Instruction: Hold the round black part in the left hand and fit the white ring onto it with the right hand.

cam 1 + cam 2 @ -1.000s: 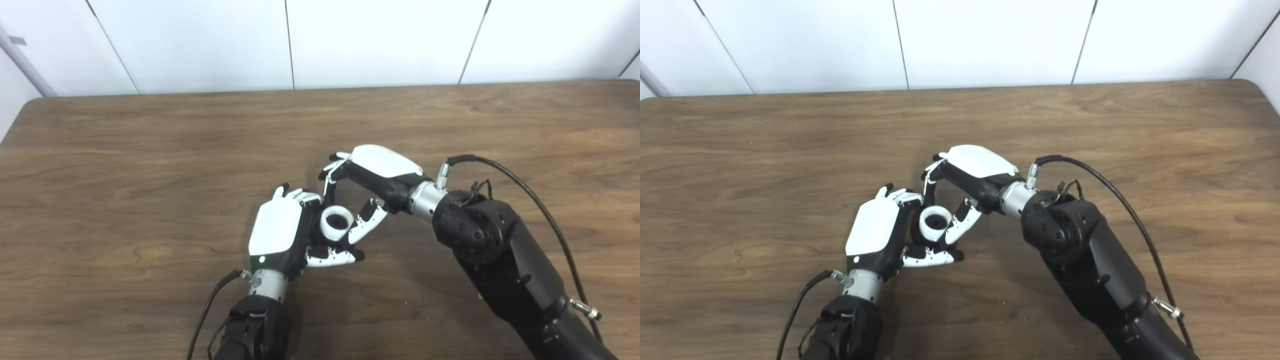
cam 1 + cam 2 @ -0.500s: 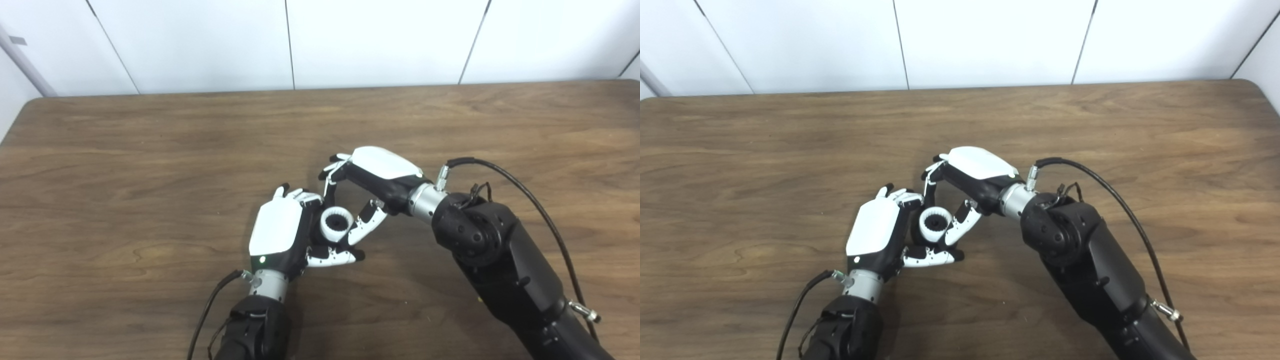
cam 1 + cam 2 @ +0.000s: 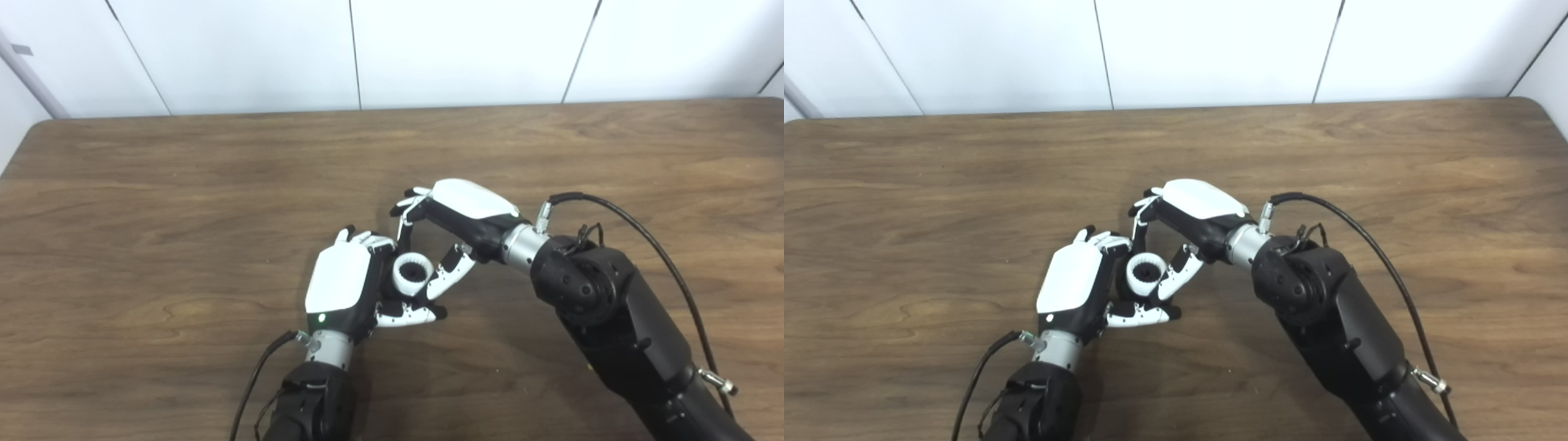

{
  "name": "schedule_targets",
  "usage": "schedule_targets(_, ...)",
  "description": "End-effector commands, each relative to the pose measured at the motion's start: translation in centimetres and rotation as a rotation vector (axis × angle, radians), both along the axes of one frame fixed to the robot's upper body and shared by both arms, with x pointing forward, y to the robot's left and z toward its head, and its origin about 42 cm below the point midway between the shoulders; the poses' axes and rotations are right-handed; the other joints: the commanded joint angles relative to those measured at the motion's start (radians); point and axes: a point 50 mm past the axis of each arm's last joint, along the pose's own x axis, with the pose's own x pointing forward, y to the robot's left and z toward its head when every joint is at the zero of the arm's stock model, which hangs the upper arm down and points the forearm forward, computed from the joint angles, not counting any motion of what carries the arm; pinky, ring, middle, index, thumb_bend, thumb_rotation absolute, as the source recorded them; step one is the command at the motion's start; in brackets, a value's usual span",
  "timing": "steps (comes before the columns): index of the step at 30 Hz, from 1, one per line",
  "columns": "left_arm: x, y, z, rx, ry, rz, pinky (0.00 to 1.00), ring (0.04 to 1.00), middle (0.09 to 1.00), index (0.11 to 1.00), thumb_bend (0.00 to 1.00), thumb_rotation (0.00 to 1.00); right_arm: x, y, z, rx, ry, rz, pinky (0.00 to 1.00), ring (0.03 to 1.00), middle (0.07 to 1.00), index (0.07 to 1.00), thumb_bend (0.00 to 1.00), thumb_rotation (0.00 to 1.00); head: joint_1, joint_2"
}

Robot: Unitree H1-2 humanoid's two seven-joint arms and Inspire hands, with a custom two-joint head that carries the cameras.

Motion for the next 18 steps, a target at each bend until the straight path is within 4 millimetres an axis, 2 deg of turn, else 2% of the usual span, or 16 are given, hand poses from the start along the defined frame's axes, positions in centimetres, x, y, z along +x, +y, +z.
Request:
schedule_targets(1, -0.83, 0.07, -1.83, 0.038, 0.111, -0.019, 0.97, 0.851, 0.735, 0.483, 0.52, 0.05, 0.39, 0.13, 1.75, 0.006, -0.085, 0.018, 0.91, 0.989, 0.887, 0.493, 0.52, 0.15, 0.000, 0.003)
schedule_targets(2, -0.83, 0.08, -1.81, 0.038, 0.111, -0.020, 0.97, 0.850, 0.734, 0.483, 0.52, 0.05, 0.40, 0.12, 1.78, 0.006, -0.086, 0.017, 0.91, 0.991, 0.889, 0.493, 0.52, 0.15, 0.000, 0.003)
schedule_targets(3, -0.83, 0.08, -1.80, 0.038, 0.112, -0.020, 0.97, 0.850, 0.734, 0.483, 0.52, 0.05, 0.41, 0.11, 1.81, 0.005, -0.085, 0.015, 0.91, 0.993, 0.891, 0.548, 0.73, 0.20, 0.000, 0.003)
schedule_targets(4, -0.83, 0.08, -1.79, 0.037, 0.112, -0.020, 0.97, 0.850, 0.736, 0.483, 0.52, 0.05, 0.41, 0.10, 1.82, 0.005, -0.084, 0.014, 0.92, 0.997, 0.893, 0.583, 0.86, 0.23, 0.000, 0.003)
schedule_targets(6, -0.80, 0.11, -1.78, 0.034, 0.116, -0.020, 0.97, 0.853, 0.738, 0.483, 0.52, 0.05, 0.46, 0.06, 1.81, 0.005, -0.089, 0.016, 0.92, 0.998, 0.893, 0.601, 0.93, 0.25, 0.000, 0.004)
schedule_targets(18, -0.67, 0.21, -1.82, 0.036, 0.110, -0.021, 0.97, 0.847, 0.734, 0.483, 0.52, 0.05, 0.54, -0.04, 1.91, -0.006, -0.089, 0.008, 0.94, 1.000, 0.898, 0.616, 0.98, 0.28, -0.003, 0.006)
